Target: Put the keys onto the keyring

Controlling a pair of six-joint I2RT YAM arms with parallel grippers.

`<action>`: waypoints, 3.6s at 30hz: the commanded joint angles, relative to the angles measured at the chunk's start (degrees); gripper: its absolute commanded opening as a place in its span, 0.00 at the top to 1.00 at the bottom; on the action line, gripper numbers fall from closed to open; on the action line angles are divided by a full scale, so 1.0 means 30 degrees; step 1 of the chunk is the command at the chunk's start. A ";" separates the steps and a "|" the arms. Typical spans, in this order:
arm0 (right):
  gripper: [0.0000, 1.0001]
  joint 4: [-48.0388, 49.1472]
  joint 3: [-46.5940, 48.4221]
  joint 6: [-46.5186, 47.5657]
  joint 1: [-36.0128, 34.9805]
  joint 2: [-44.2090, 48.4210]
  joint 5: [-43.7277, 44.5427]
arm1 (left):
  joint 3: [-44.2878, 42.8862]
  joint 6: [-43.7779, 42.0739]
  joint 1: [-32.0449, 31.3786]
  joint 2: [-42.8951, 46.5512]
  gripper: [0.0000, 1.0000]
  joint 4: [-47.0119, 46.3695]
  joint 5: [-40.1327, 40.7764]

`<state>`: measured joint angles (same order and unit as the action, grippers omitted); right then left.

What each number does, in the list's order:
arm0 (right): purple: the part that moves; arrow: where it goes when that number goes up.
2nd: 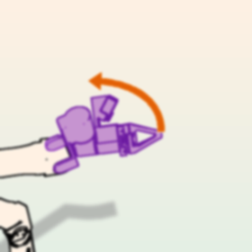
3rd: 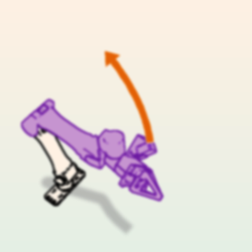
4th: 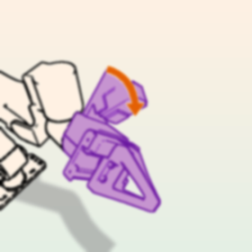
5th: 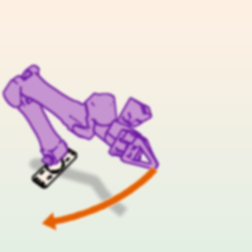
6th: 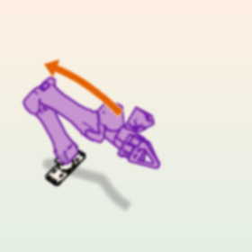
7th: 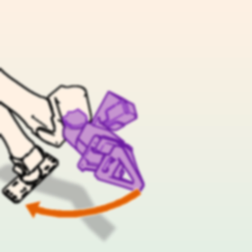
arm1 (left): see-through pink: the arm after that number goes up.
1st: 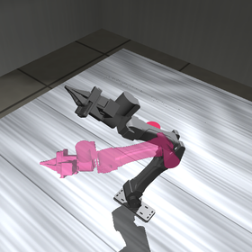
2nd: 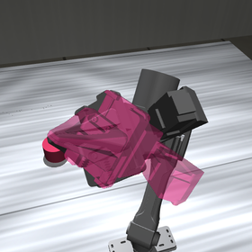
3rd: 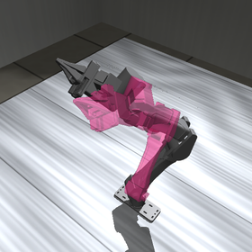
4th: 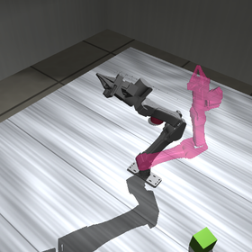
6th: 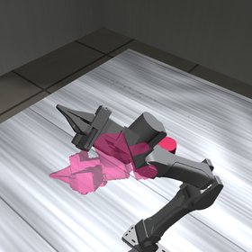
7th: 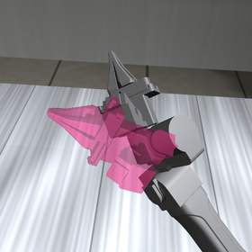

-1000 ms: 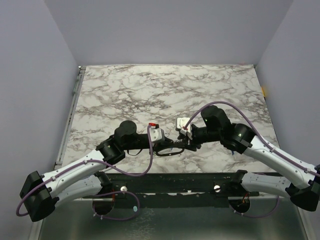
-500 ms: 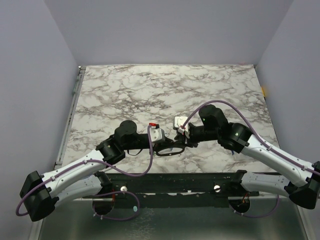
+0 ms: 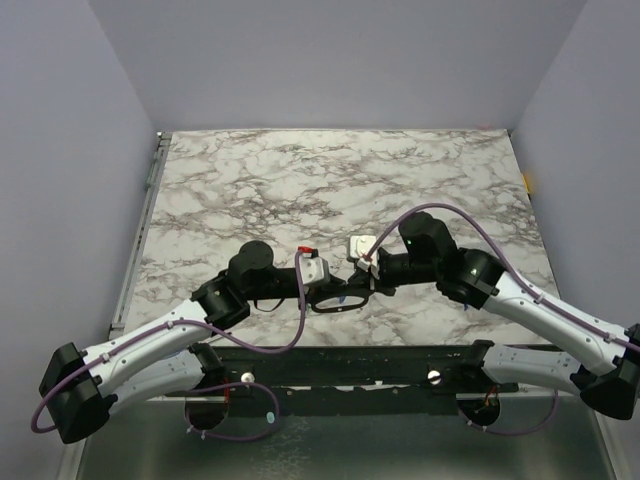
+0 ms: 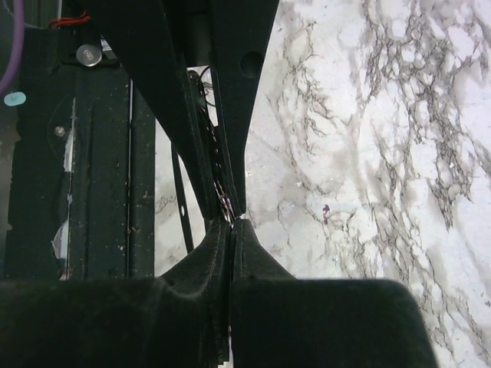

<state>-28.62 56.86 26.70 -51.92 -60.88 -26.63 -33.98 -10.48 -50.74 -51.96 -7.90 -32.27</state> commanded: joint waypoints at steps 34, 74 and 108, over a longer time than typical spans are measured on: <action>0.99 1.1116 -0.7339 -0.1709 -0.0154 0.8940 0.3218 | -0.0027 0.7572 0.3309 0.0411 1.00 -0.7539 -0.2765; 0.99 1.0926 -0.6365 -0.0693 -0.0154 0.6652 0.2687 | -0.0399 0.4477 0.4112 0.0337 0.11 -0.8800 -0.4033; 0.99 1.0331 -0.6219 -0.0738 -0.0181 0.7697 0.2177 | -0.6960 -0.3876 0.2700 -0.4767 0.25 0.3704 -0.6613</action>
<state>1.74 35.64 24.10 -52.47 -38.65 -18.92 -51.24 -17.30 -41.74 -64.71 -2.66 -52.29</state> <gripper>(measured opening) 0.022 0.766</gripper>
